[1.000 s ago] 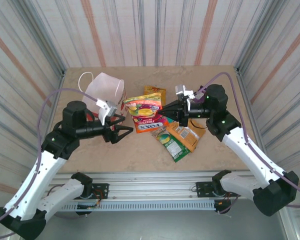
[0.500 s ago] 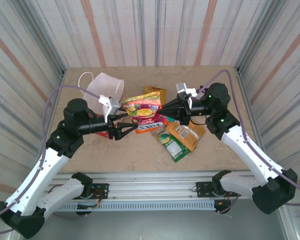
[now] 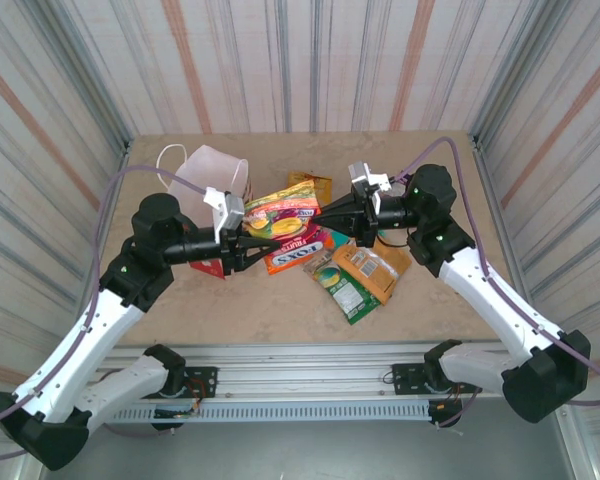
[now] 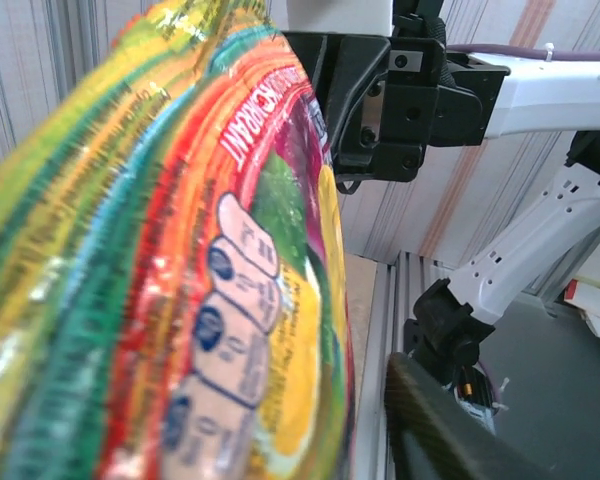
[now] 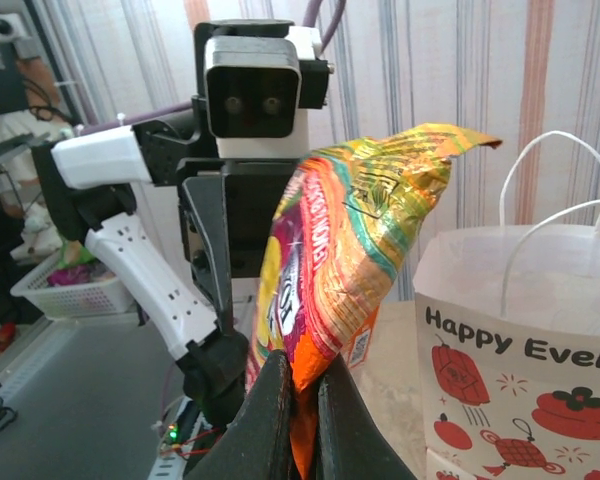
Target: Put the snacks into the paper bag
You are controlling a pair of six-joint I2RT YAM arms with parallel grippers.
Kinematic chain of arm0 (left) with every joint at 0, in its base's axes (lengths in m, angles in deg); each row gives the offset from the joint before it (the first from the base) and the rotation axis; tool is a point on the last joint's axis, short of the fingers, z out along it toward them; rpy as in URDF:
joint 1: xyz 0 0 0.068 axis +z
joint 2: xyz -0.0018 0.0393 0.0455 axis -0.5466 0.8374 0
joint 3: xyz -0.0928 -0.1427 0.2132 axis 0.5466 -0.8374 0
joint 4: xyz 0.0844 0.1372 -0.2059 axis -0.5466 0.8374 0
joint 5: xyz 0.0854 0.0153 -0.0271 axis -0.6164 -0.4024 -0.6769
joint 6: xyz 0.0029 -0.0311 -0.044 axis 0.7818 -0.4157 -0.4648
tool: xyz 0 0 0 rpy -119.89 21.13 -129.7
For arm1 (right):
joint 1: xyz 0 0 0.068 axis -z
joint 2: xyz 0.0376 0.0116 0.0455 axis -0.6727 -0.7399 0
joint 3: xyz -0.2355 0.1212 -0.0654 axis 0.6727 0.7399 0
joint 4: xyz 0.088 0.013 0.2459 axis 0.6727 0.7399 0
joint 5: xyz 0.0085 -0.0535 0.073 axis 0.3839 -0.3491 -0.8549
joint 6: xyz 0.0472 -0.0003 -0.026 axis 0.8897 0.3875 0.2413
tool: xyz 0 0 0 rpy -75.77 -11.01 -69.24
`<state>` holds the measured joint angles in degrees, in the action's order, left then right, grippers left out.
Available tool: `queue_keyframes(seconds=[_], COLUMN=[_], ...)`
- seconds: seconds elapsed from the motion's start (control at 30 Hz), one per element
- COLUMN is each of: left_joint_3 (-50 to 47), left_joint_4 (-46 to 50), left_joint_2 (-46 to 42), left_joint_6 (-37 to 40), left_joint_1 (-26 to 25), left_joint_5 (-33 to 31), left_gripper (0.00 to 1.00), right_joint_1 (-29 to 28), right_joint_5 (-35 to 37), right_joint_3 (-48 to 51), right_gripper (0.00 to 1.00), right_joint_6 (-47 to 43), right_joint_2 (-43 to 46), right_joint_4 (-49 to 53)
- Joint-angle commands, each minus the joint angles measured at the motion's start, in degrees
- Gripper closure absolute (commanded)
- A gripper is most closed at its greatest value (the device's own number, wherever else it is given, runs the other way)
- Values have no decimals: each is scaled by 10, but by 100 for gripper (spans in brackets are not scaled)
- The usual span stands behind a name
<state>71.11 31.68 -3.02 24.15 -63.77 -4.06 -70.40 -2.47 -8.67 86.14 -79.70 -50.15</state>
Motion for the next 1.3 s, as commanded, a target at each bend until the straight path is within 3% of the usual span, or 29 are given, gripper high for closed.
queue_keyframes(seconds=[0.0,0.1,0.23,0.27,0.4,0.47,0.6,0.7,0.97,1.27], left_joint_3=[13,16,28,32,58,77,137,186,297,378], left_joint_4=[-19,-17,1,7,49,67,111,129,97,64], left_joint_2=[-6,-4,4,5,19,27,52,74,137,197], left_joint_6=[-5,-11,-4,2,32,46,71,88,151,153], left_joint_1=[-6,-5,-5,-5,-5,-5,-5,-5,9,100], left_joint_5=[-7,-28,-64,-71,-102,-123,-176,-227,-296,-295], left_gripper=[60,67,84,86,94,99,100,100,100,100], right_joint_1=[-3,-3,-2,-1,1,3,4,4,-13,-35], right_joint_5=[22,26,46,54,104,146,268,312,333,371], right_joint_3=[-9,-6,-3,-2,7,13,40,55,62,71], right_gripper=[100,100,100,97,68,61,53,51,49,49], right_joint_6=[-7,-10,-22,-26,-41,-43,-42,-40,-46,-61], right_joint_2=[-2,-6,-6,-6,3,10,34,46,48,43], right_joint_4=[-25,-24,-19,-17,-4,2,7,8,51,77])
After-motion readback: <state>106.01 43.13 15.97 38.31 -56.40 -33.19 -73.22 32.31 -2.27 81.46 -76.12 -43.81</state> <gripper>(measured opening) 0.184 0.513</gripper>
